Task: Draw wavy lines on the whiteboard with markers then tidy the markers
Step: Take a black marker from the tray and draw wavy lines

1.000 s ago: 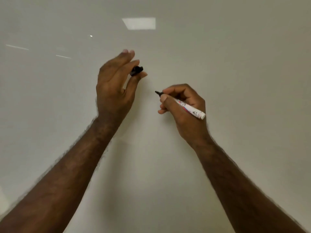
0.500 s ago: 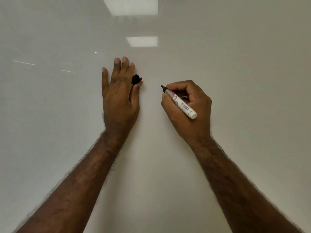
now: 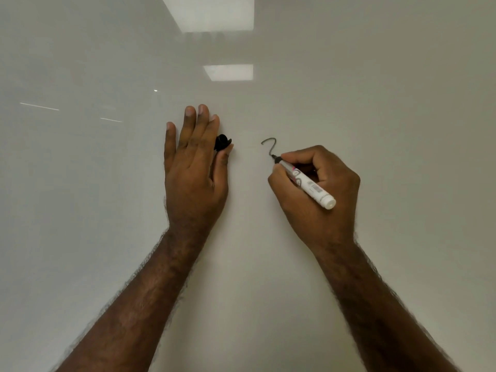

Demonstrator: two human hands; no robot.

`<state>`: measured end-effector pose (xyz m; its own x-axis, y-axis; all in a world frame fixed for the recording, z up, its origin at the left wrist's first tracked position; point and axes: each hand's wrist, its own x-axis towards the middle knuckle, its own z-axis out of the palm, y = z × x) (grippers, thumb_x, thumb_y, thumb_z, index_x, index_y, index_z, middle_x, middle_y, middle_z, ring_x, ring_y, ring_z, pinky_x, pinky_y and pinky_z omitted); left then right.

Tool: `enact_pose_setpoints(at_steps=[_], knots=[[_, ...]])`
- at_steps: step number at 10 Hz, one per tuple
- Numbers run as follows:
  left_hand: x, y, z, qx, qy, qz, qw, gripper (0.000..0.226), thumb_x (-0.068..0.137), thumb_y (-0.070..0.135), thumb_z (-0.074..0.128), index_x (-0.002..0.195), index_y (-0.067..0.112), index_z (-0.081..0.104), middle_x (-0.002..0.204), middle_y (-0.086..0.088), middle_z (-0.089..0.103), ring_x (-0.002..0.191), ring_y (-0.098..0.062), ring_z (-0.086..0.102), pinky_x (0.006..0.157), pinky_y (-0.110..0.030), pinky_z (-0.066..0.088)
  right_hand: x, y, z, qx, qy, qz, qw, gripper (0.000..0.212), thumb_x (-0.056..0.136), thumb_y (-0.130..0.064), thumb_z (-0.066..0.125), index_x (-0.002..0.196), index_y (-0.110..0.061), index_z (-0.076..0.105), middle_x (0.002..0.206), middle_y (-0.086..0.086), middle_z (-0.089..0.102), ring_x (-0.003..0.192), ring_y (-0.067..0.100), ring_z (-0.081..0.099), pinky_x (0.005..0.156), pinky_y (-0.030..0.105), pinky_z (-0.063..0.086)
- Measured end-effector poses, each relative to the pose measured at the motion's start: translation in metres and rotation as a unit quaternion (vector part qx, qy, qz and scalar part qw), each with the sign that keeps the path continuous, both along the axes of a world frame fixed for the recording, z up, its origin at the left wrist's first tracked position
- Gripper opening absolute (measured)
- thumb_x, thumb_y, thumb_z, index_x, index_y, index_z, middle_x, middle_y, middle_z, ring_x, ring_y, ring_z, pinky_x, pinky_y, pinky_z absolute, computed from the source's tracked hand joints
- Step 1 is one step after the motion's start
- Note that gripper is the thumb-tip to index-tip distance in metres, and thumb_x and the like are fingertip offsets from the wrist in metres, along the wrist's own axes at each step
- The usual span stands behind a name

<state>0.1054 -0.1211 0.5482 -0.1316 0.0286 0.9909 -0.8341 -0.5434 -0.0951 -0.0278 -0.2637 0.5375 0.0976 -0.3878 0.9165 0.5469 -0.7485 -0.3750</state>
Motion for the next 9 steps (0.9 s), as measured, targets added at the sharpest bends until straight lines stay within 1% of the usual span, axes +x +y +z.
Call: enact_pose_setpoints(at_steps=[2, 3, 5, 6, 7, 8, 9], knots=[[-0.002, 0.001, -0.012, 0.002, 0.008, -0.005, 1.000, 0.043, 0.109, 0.015, 0.053, 0.148, -0.003, 0.050, 0.159, -0.019, 0.044, 0.153, -0.034, 0.035, 0.126, -0.059, 0.024, -0.006, 0.000, -0.016, 0.026, 0.030, 0.015, 0.999, 0.011, 0.082, -0.011, 0.082, 0.091, -0.014, 0.076, 0.082, -0.006, 0.072, 0.075, 0.012, 0.069, 0.066, 0.016, 0.054], [-0.002, 0.002, -0.022, 0.009, 0.016, -0.007, 1.000, 0.044, 0.108, 0.013, 0.054, 0.148, -0.003, 0.049, 0.159, -0.020, 0.043, 0.153, -0.035, 0.033, 0.126, -0.059, 0.024, -0.008, -0.001, -0.024, 0.041, 0.035, 0.009, 0.999, 0.012, 0.082, -0.011, 0.083, 0.092, -0.015, 0.076, 0.083, -0.007, 0.073, 0.076, 0.011, 0.069, 0.067, 0.013, 0.054], [-0.003, 0.004, -0.035, 0.018, 0.026, -0.007, 0.999, 0.044, 0.108, 0.012, 0.054, 0.149, -0.003, 0.048, 0.160, -0.021, 0.042, 0.154, -0.035, 0.032, 0.127, -0.058, 0.022, -0.013, -0.005, -0.040, 0.056, 0.058, 0.006, 0.997, 0.015, 0.080, -0.007, 0.083, 0.091, -0.014, 0.076, 0.082, -0.008, 0.073, 0.074, 0.011, 0.069, 0.067, 0.013, 0.053], [-0.004, 0.005, -0.037, 0.015, 0.026, -0.009, 1.000, 0.043, 0.108, 0.013, 0.054, 0.148, -0.004, 0.049, 0.159, -0.021, 0.042, 0.153, -0.036, 0.033, 0.127, -0.057, 0.022, -0.016, -0.006, -0.040, 0.071, 0.046, 0.017, 0.996, 0.014, 0.080, -0.006, 0.083, 0.090, -0.013, 0.076, 0.082, -0.006, 0.074, 0.073, 0.012, 0.070, 0.066, 0.015, 0.053], [-0.005, 0.004, -0.039, 0.013, 0.028, -0.013, 0.999, 0.043, 0.108, 0.013, 0.054, 0.147, -0.004, 0.050, 0.159, -0.021, 0.043, 0.153, -0.036, 0.033, 0.127, -0.058, 0.023, -0.017, -0.008, -0.022, 0.098, -0.003, 0.042, 0.994, 0.011, 0.084, -0.009, 0.082, 0.093, -0.009, 0.076, 0.085, -0.003, 0.076, 0.075, 0.011, 0.073, 0.067, 0.019, 0.055], [-0.005, 0.004, -0.039, 0.013, 0.030, -0.012, 0.999, 0.043, 0.108, 0.013, 0.054, 0.147, -0.004, 0.050, 0.159, -0.021, 0.043, 0.153, -0.036, 0.033, 0.126, -0.059, 0.024, -0.015, -0.008, -0.004, 0.086, -0.008, 0.053, 0.995, 0.012, 0.087, -0.013, 0.081, 0.097, -0.010, 0.076, 0.088, -0.002, 0.076, 0.075, 0.012, 0.074, 0.066, 0.023, 0.058], [-0.004, 0.004, -0.040, 0.014, 0.029, -0.014, 0.999, 0.043, 0.107, 0.011, 0.055, 0.147, -0.004, 0.050, 0.159, -0.021, 0.043, 0.153, -0.036, 0.033, 0.125, -0.060, 0.025, -0.011, -0.006, 0.017, 0.046, 0.005, 0.031, 0.998, 0.013, 0.088, -0.015, 0.081, 0.099, -0.010, 0.077, 0.090, -0.001, 0.076, 0.076, 0.006, 0.072, 0.065, 0.014, 0.055]])
